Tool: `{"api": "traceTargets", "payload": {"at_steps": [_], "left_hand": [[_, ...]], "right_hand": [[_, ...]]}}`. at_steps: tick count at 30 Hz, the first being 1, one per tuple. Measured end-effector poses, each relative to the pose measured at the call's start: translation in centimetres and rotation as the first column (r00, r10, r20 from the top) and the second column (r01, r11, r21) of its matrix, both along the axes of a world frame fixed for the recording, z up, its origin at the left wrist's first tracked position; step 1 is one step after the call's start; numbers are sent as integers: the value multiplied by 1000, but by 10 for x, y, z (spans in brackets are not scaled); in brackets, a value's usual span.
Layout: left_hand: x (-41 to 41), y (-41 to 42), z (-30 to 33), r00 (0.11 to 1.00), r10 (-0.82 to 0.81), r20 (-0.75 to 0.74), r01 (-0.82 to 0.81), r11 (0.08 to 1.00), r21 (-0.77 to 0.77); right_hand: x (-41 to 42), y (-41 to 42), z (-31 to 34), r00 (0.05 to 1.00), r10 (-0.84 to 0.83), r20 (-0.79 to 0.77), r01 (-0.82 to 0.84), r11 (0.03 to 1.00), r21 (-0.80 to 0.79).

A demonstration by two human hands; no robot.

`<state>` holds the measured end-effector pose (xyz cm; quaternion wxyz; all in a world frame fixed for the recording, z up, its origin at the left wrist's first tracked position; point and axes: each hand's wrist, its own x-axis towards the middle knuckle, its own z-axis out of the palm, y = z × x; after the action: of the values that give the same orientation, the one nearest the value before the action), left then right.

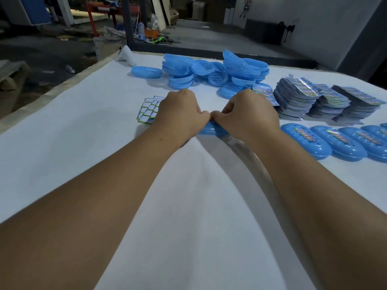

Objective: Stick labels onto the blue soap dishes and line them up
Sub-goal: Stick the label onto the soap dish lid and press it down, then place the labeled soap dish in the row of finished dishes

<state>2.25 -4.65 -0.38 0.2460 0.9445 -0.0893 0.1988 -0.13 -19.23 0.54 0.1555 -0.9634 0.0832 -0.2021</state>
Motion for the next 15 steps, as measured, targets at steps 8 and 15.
{"api": "traceTargets", "payload": {"at_steps": [8, 15], "left_hand": [[1, 3, -4, 999, -15, 45, 14, 1000, 11], [10, 18, 0, 997, 69, 26, -63, 985, -162]], "right_hand": [[-2, -2, 0, 1000, 13, -9, -13, 997, 71], [-5, -16, 3, 982, 95, 164, -132, 963, 236]]}}
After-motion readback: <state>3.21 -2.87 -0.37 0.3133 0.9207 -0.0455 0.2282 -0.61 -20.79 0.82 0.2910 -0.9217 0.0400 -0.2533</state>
